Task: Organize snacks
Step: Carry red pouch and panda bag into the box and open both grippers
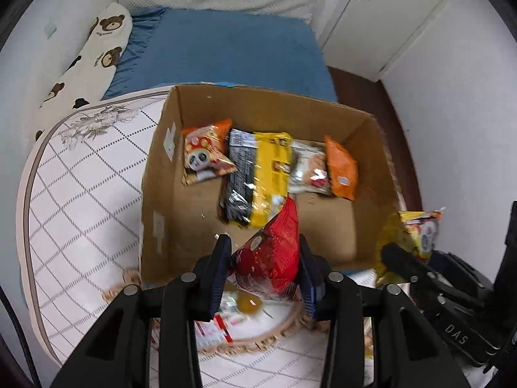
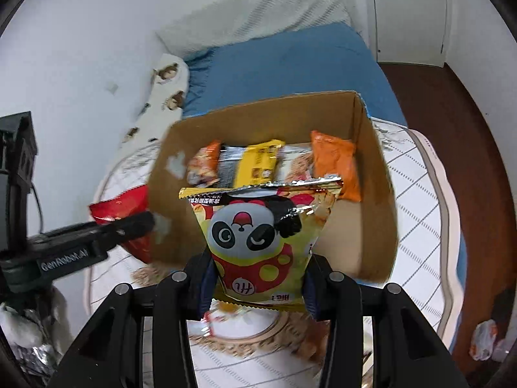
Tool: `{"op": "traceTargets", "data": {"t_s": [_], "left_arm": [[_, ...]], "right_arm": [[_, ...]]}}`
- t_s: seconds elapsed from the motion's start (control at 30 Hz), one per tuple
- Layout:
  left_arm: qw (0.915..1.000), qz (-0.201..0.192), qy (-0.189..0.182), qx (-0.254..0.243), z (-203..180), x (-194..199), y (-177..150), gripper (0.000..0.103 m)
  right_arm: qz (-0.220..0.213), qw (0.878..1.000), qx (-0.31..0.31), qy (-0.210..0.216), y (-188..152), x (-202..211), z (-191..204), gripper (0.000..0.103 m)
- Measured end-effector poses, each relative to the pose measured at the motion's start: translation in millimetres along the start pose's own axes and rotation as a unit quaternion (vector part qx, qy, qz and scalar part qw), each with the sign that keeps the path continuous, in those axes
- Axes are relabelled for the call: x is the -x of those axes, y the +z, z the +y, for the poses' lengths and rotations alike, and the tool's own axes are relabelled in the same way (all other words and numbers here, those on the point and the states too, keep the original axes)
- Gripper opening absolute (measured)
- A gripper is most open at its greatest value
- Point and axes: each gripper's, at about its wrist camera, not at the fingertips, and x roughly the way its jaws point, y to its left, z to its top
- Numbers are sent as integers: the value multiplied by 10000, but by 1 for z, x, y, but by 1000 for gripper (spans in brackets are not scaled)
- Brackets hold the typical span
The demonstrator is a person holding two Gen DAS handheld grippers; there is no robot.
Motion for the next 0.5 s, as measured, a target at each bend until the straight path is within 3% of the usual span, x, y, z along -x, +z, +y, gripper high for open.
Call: {"op": "traceTargets", "data": {"t_s": [0.27, 0.3, 0.33, 0.37, 0.4, 0.43, 0.5], "left_arm": [[9953, 799, 540, 126, 27, -84, 28, 38], [9935, 1016, 496, 105, 28, -97, 27, 39], [9924, 1142, 441, 104, 29, -105, 27, 42], [9916, 1217, 410, 124, 30, -112, 25, 46], [9916, 1229, 382, 141, 31, -116, 23, 62], [9916, 1233, 357, 159, 31, -118, 21, 82], [9921, 1208, 302, 171, 31, -121, 18, 87]], "right_arm": [[921, 9943, -158, -521, 20, -92, -33, 49], [1102, 9919, -184, -605, 20, -101, -37, 58], [1292, 9891, -225, -668, 19, -111, -41, 77], [1399, 9873, -283, -693, 18, -116, -45, 87], [1433, 9868, -289, -691, 18, -120, -47, 94], [1443, 9867, -219, -711, 17, -122, -47, 94], [1465, 9862, -81, -769, 17, -124, -45, 94]]}}
